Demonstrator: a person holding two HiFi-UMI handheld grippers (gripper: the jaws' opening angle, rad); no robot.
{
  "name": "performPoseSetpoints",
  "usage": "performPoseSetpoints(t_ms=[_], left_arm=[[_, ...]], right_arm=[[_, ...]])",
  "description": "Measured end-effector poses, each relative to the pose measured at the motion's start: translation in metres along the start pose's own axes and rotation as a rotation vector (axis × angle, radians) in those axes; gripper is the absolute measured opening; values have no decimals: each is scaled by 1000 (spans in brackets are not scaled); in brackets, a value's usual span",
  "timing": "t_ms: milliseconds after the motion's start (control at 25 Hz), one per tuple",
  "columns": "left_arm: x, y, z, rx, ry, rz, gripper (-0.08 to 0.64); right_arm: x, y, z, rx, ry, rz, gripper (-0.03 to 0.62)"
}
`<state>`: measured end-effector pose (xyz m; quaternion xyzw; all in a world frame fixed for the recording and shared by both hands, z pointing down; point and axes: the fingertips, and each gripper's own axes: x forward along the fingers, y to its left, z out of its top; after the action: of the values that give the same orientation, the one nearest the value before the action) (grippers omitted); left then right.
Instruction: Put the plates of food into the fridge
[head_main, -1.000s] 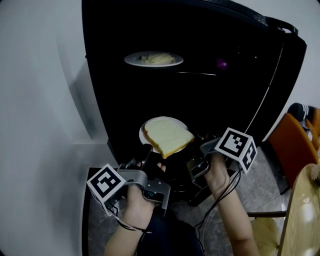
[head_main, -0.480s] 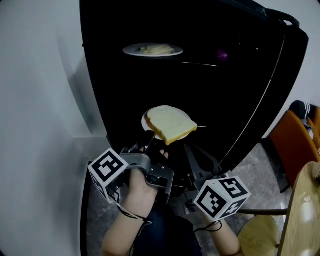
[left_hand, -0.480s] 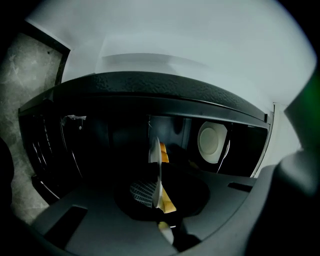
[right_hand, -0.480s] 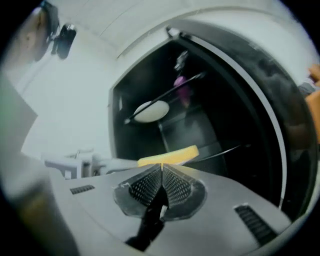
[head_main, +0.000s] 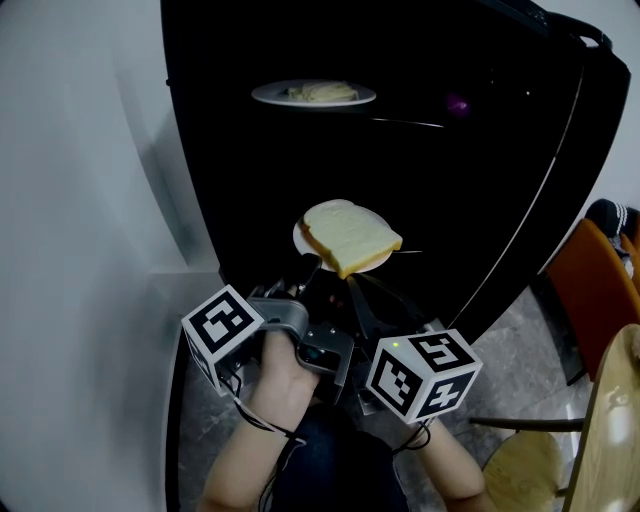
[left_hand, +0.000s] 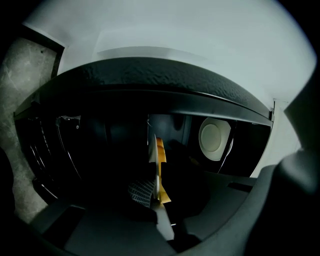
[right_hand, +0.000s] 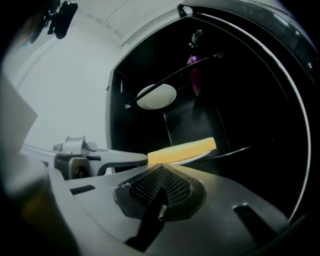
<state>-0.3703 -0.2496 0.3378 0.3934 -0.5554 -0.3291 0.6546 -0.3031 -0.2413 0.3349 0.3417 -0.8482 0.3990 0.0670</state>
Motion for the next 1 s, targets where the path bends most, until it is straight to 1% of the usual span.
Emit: performPoseSetpoints(t_ms=[160, 320, 640, 720, 840, 920, 1000], left_arm=[[0, -2, -2, 27, 34, -17, 20], [-9, -3, -3, 64, 37, -44, 20], [-35, -11, -5, 204, 22, -103, 19], [-43, -12, -6, 265, 13, -107, 20], [-54, -10, -2, 384, -17, -92, 18], [-58, -8, 0, 487, -36, -70, 18], [-61, -12, 0, 619, -58, -58, 18]], right_arm=[[10, -5, 1, 2, -10, -17, 12], [22, -11, 3, 11, -12, -27, 12], [42, -21, 4, 40, -13, -44, 12], [46, -23, 5, 52, -7, -40, 12], [44, -20, 6, 37, -18, -39, 12], [33, -15, 8, 9, -60, -36, 12], [15, -10, 13, -50, -121, -48, 12]])
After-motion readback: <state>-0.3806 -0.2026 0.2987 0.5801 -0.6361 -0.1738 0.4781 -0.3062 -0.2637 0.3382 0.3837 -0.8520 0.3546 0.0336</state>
